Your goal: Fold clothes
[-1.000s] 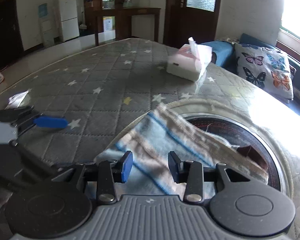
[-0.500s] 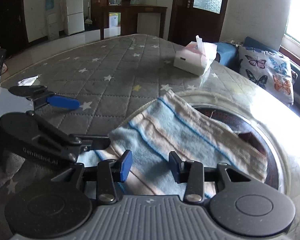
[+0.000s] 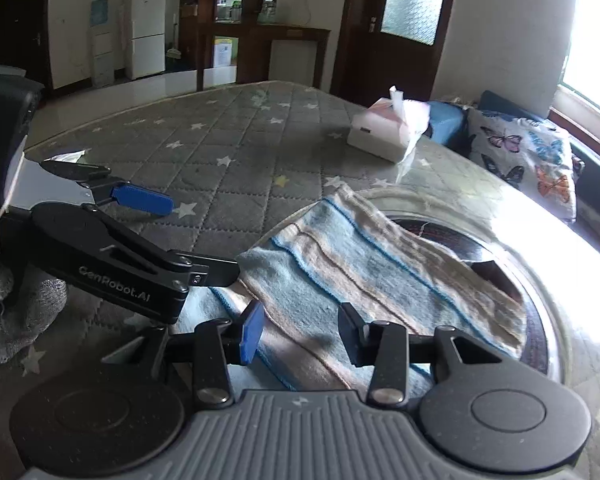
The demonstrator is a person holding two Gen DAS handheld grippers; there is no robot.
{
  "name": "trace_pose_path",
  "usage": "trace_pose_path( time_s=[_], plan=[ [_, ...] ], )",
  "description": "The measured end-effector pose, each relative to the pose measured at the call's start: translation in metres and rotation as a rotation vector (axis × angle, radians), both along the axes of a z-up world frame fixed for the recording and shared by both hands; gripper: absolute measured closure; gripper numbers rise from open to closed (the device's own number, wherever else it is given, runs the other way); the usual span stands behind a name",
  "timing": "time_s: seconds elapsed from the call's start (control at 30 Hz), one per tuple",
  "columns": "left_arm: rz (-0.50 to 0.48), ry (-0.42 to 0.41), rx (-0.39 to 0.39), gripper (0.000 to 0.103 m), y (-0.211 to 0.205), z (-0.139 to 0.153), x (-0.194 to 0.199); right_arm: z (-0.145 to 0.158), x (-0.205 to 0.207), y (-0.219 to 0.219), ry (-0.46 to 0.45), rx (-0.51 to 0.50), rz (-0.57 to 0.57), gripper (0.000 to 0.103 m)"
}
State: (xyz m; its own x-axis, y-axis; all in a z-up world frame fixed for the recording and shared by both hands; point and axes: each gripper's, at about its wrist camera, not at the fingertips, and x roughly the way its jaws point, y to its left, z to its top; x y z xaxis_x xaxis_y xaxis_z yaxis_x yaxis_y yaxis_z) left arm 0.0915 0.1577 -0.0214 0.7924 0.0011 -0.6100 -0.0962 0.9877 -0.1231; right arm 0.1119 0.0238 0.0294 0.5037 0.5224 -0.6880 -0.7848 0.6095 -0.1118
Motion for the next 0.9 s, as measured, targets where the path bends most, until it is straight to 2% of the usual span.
trace_pose_path(
  time_s=[0.17, 0.27, 0.3, 0.43, 0.67, 0.9],
  plan=[
    [0.025, -0.002, -0.035, 0.0, 0.003, 0.012, 0.003, 0.004, -0.016, -0.005, 0.009, 0.046, 0.03, 0.062],
    [0.009, -0.006, -0.023, 0.0, -0.006, 0.023, 0.007, -0.008, -0.025, 0.004, 0.012, 0.01, 0.062, 0.062],
    [0.003, -0.007, -0.018, 0.0, -0.009, 0.027, 0.008, -0.012, -0.029, 0.006, -0.014, -0.003, 0.067, 0.062],
    [-0.037, -0.024, -0.001, 0.0, -0.024, 0.033, 0.008, -0.003, -0.036, 0.002, -0.039, 0.006, 0.079, 0.061],
    [-0.04, 0.016, 0.05, 0.0, -0.032, 0.015, -0.005, 0.005, -0.05, -0.022, -0.034, 0.014, 0.054, 0.057],
    [-0.059, 0.004, 0.093, 0.0, -0.034, 0.011, -0.019, -0.012, -0.043, -0.043, 0.044, -0.001, -0.021, 0.057]
  ],
)
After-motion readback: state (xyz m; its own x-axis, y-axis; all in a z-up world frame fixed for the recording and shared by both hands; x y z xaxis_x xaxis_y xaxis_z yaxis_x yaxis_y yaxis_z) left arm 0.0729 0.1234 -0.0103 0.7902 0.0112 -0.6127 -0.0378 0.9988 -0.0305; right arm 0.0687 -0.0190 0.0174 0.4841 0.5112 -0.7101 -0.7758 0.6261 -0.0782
